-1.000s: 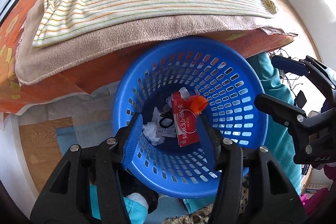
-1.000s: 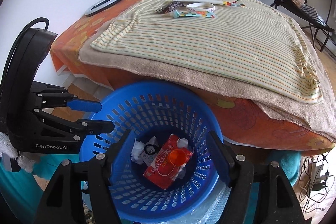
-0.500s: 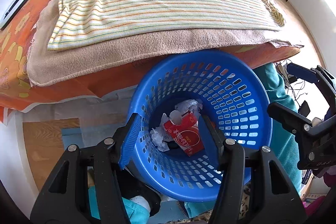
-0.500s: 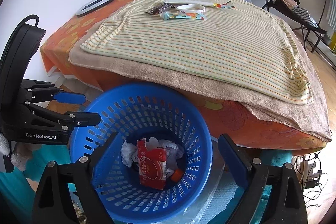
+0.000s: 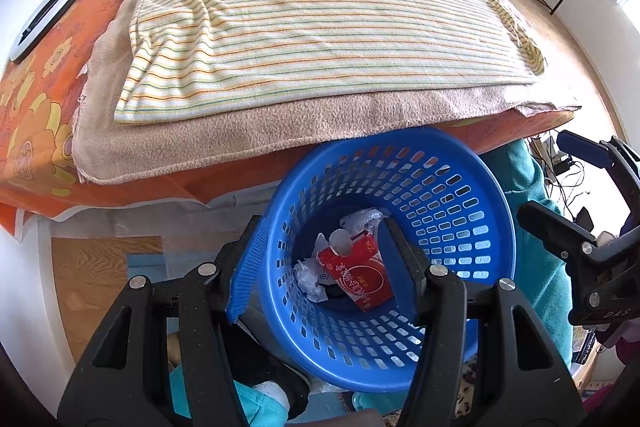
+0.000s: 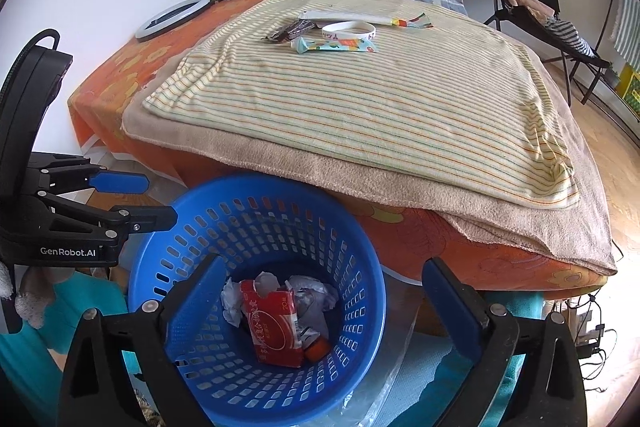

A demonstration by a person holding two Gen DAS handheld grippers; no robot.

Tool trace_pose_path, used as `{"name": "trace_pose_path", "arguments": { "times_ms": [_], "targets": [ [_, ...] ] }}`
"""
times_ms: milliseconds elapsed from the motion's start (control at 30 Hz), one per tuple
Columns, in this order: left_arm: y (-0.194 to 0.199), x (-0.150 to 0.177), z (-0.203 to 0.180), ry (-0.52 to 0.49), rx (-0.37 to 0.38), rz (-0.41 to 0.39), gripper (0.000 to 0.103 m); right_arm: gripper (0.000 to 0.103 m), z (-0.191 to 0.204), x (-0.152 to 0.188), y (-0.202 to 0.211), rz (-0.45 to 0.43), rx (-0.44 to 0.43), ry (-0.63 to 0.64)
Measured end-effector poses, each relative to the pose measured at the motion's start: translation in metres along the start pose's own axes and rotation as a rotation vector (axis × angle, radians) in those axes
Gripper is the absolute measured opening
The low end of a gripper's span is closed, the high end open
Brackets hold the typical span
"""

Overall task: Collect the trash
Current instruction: 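Move both grippers back over the bed toward the Snickers wrapper and paper strip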

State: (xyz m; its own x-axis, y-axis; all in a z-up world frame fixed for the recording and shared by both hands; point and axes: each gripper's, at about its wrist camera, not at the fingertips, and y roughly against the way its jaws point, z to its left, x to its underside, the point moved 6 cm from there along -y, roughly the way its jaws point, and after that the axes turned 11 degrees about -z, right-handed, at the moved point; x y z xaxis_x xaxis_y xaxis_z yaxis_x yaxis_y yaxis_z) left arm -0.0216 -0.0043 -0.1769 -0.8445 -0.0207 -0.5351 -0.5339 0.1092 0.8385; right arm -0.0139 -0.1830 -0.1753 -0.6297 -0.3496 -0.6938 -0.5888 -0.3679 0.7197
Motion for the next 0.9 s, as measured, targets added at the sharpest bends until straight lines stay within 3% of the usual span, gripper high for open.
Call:
{"name": "trace_pose_path", "arguments": {
  "times_ms": [433,700,900],
  "targets": [
    [0.012,-0.033,0.009,0.035,-0.03,-0.053,0.059,0.102,-0.01,-0.022,0.005,-0.043,0.014,-0.013],
    [0.015,-0.07,0.013,0.048,0.019,-0.096,0.059,0.102,-0.017,-0.039,0.007,-0.072,0.02,-0.01],
    [0.007,-0.1,0.025,0.051,0.002,-0.099,0.059,0.102,-0.031,-0.066,0.01,-0.172,0.002,0.001]
  ]
}}
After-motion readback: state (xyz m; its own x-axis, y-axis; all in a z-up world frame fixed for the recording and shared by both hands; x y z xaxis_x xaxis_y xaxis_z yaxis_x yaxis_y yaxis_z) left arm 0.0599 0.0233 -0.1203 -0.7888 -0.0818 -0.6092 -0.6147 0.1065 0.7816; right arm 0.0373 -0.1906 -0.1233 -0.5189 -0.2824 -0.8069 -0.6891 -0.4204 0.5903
